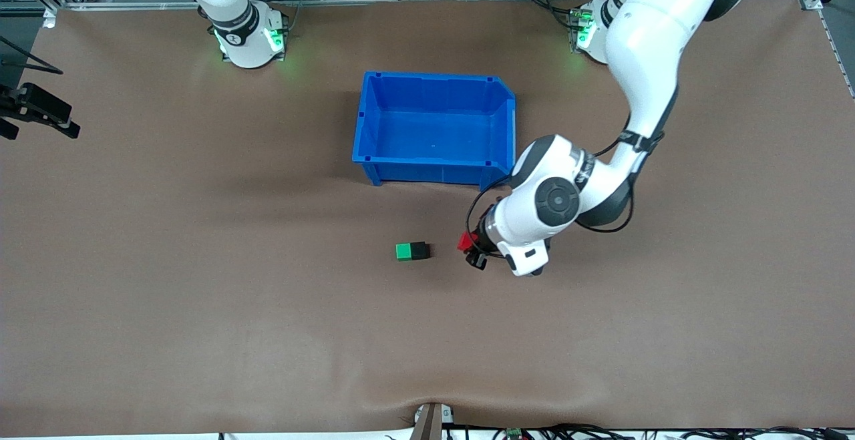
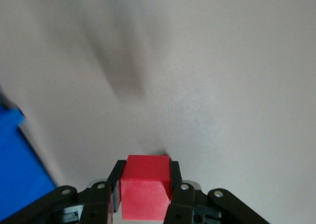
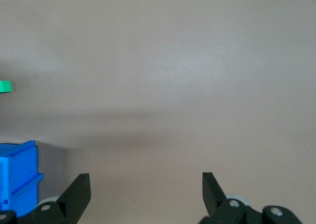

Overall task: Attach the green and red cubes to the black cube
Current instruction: 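Press the red cube against the black cube with the left gripper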

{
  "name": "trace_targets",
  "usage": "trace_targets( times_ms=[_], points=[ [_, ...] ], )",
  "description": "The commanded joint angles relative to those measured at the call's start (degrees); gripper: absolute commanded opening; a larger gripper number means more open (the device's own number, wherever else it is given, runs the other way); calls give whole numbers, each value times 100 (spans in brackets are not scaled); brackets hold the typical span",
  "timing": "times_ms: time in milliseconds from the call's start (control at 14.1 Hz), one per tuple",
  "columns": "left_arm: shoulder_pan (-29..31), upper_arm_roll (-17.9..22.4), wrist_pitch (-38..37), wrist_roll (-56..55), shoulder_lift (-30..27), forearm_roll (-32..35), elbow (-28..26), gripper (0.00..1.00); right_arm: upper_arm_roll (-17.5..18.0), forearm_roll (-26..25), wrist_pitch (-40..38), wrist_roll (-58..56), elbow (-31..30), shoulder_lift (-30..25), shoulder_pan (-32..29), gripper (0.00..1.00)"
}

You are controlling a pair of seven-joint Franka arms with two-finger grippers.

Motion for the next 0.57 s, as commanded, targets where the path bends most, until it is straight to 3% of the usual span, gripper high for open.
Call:
trace_targets(
  times_ms=[0, 285, 498],
  points=[
    [-251, 177, 74, -1019, 485, -120, 580, 0, 23, -91, -87, -8, 148, 52, 47, 100],
    [-382, 185, 839, -1698, 1013, -111, 669, 0, 23, -91, -87, -8, 140, 53, 29, 100],
    [-383, 212, 849, -1787, 1145, -129, 581, 0, 23, -91, -96, -8, 140, 52, 46, 100]
  ],
)
